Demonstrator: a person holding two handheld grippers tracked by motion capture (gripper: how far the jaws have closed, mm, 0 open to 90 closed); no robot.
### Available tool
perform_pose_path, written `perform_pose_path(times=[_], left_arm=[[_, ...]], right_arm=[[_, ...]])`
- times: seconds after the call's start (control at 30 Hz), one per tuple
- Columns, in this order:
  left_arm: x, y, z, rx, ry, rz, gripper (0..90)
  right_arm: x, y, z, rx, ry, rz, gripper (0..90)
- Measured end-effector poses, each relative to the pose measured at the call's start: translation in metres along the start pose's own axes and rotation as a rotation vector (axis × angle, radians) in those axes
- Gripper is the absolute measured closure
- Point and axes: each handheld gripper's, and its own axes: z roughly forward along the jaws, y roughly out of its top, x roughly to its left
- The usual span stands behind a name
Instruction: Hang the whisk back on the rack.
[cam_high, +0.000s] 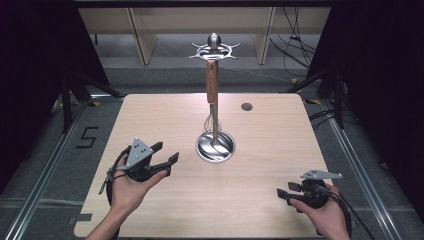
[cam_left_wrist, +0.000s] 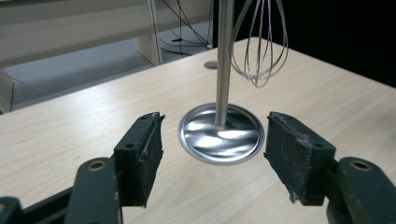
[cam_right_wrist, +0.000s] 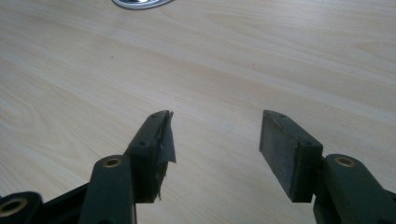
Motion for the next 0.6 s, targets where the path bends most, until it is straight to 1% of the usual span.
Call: perform_pose_path(times=[0.03,0.07,0.17,0.2,0.23,0.3,0.33,0.37,0.4,0.43,0.47,0.5,0.53,0.57,0.6], left_arm=[[0.0,-0.003,0.0,0.006,0.002,-0.003,35.6],[0.001,-0.007,0.001,0.005,-0.003,-0.004,35.6],[0.004,-0.018,0.001,0.035,0.003,0.002,35.4],[0.005,-0.022,0.002,0.041,0.003,0.003,35.4],[0.006,-0.026,0.002,0.049,0.002,0.006,35.3],[0.008,-0.034,0.003,0.068,0.006,0.014,35.1],[0.01,-0.041,0.004,0.08,0.005,0.021,35.0],[0.011,-0.046,0.005,0.087,0.007,0.021,34.9],[0.013,-0.052,0.006,0.093,0.001,0.021,34.9],[0.015,-0.058,0.007,0.108,0.008,0.019,35.0],[0.017,-0.065,0.008,0.121,0.004,0.011,35.3],[0.019,-0.068,0.008,0.138,0.009,0.007,35.4],[0.021,-0.073,0.008,0.156,0.004,-0.016,35.5],[0.023,-0.074,0.009,0.157,-0.002,-0.019,35.8],[0.023,-0.074,0.008,0.161,0.005,-0.016,35.9]], right_arm=[[0.0,0.0,-0.001,0.011,-0.017,-0.006,44.2],[0.0,0.0,0.0,0.0,0.0,-0.001,44.2],[0.0,0.0,0.0,0.0,0.0,0.0,44.1],[0.0,0.0,-0.001,0.007,-0.012,-0.004,44.1],[0.0,0.0,0.0,0.001,-0.001,0.001,44.1],[0.0,0.0,0.0,0.002,-0.002,0.003,44.1],[0.0,0.0,0.0,0.002,-0.001,0.003,44.1],[0.0,0.0,0.0,0.003,0.0,0.004,44.1],[0.0,0.0,0.0,0.001,0.0,0.001,44.1],[0.0,0.0,0.0,-0.001,-0.003,-0.004,44.1],[0.0,0.0,-0.001,0.014,-0.012,-0.004,44.1],[0.0,0.0,-0.001,0.008,-0.01,-0.005,44.1],[0.0,0.0,-0.001,0.009,-0.01,-0.005,44.1],[0.0,0.0,-0.001,0.008,-0.007,-0.007,44.1],[0.0,0.0,-0.001,0.008,-0.006,-0.008,44.1]])
